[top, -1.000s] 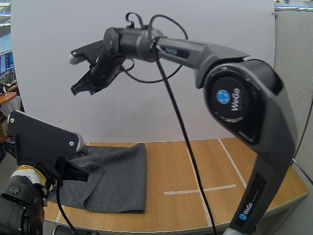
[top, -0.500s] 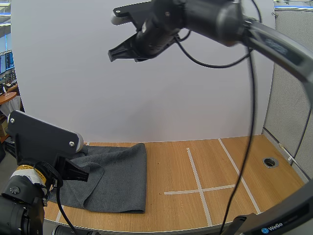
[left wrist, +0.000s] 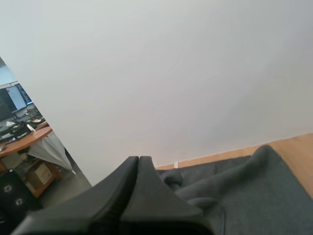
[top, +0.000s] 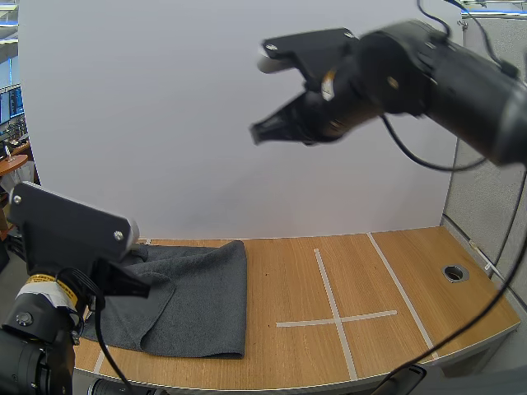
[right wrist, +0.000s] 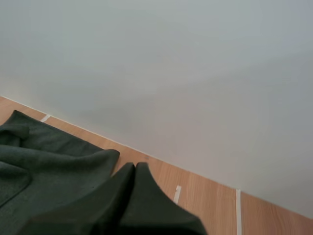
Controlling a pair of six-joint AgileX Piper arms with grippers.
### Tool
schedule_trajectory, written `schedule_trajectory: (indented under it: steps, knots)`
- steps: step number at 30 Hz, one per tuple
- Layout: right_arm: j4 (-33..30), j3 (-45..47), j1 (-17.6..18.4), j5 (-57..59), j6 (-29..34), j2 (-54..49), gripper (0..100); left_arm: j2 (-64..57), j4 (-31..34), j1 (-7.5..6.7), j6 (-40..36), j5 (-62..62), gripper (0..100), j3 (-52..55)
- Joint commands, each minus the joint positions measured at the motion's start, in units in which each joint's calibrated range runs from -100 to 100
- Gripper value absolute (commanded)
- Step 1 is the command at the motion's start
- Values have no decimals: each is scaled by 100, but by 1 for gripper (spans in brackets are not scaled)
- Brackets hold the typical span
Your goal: Fold the towel
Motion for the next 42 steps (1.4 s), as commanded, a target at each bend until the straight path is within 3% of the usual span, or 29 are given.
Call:
schedule_trajectory:
  steps: [1, 10, 20, 26, 30, 42]
  knots:
    - [61, 1832, -327, -25, 69, -1349, 0, 269, -17, 0, -886, -748, 0, 29]
    - [61, 2594, -327, 414, 69, -2413, 0, 2441, -127, 0, -877, -633, 0, -738]
    - [-7, 2934, -422, 560, -4, -3546, 0, 3890, -227, 36, -1075, -1609, 0, -1820]
    - [-22, 2934, -442, 947, -6, -3722, 0, 4795, -219, 198, -426, -861, 0, -2343]
    - [11, 2934, -442, 964, -6, -3757, 0, 5339, -317, 198, -50, -849, 0, -2381]
    - [11, 2934, -442, 1015, -162, -3758, 0, 6643, -1401, 198, 1810, -715, 0, -2381]
